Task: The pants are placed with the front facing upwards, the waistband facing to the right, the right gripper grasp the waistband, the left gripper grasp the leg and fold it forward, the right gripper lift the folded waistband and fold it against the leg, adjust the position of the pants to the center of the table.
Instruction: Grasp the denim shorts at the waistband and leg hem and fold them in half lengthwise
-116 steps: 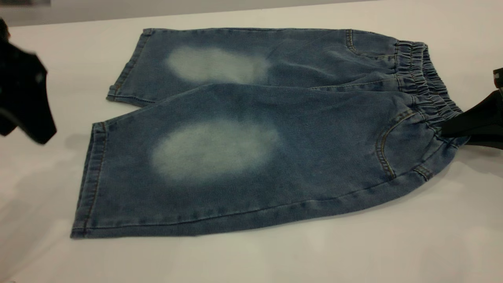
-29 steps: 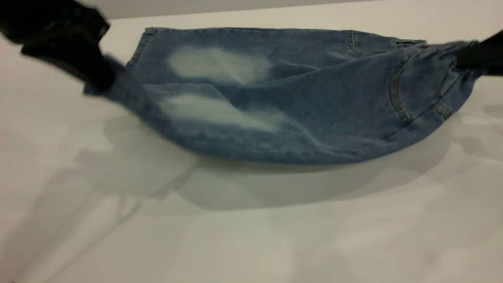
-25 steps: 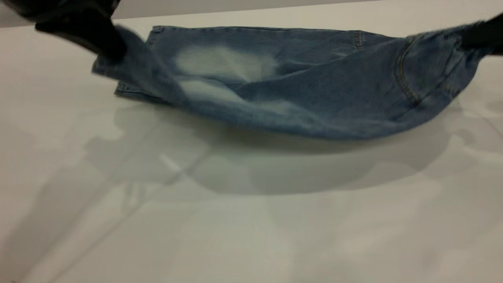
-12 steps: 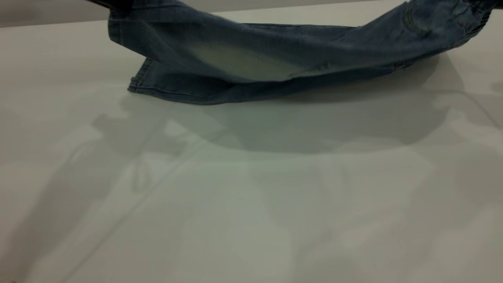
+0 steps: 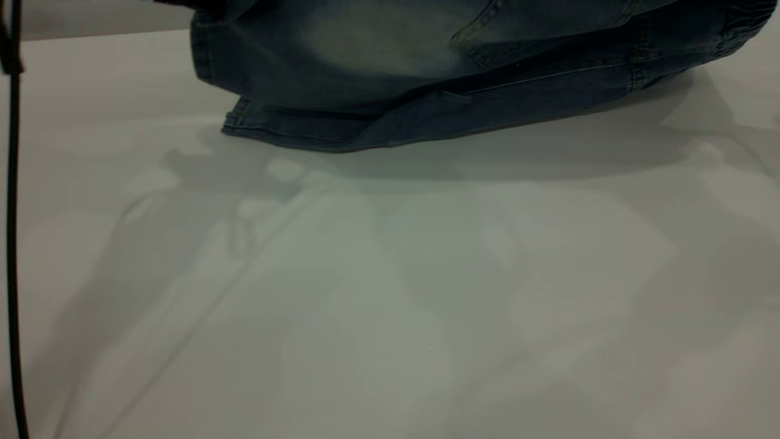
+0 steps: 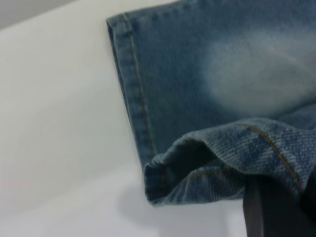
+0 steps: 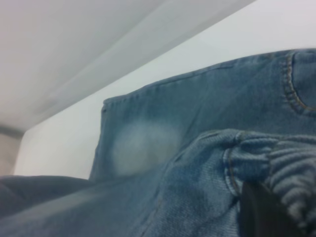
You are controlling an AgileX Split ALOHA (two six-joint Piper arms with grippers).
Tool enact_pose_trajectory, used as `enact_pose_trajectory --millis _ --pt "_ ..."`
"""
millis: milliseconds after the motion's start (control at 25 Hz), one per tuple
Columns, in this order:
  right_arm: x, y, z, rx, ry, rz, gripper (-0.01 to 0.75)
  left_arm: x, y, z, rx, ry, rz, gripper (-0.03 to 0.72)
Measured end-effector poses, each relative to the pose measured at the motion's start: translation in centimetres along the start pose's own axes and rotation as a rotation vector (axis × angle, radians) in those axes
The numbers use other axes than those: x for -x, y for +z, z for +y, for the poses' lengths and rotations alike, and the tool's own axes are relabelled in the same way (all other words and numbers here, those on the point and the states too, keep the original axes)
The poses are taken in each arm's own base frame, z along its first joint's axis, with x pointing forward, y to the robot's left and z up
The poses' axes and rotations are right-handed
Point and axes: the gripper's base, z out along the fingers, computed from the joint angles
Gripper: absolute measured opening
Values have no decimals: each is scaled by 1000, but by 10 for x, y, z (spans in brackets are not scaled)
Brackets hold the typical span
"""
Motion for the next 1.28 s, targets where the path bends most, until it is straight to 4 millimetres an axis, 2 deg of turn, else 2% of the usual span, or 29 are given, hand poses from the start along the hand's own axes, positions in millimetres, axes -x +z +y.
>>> enact_pose_trajectory --millis 320,680,1040,1280 --pt "3 0 -4 -44 13 -31 37 28 23 3 -2 7 -44 59" --pt "10 3 -5 -44 -12 -33 37 34 49 5 -11 10 -28 59" --pt "19 42 0 -14 -41 65 37 49 62 6 -25 16 -37 59" --pt "19 56 -14 -82 20 92 37 54 75 12 -26 12 -33 59"
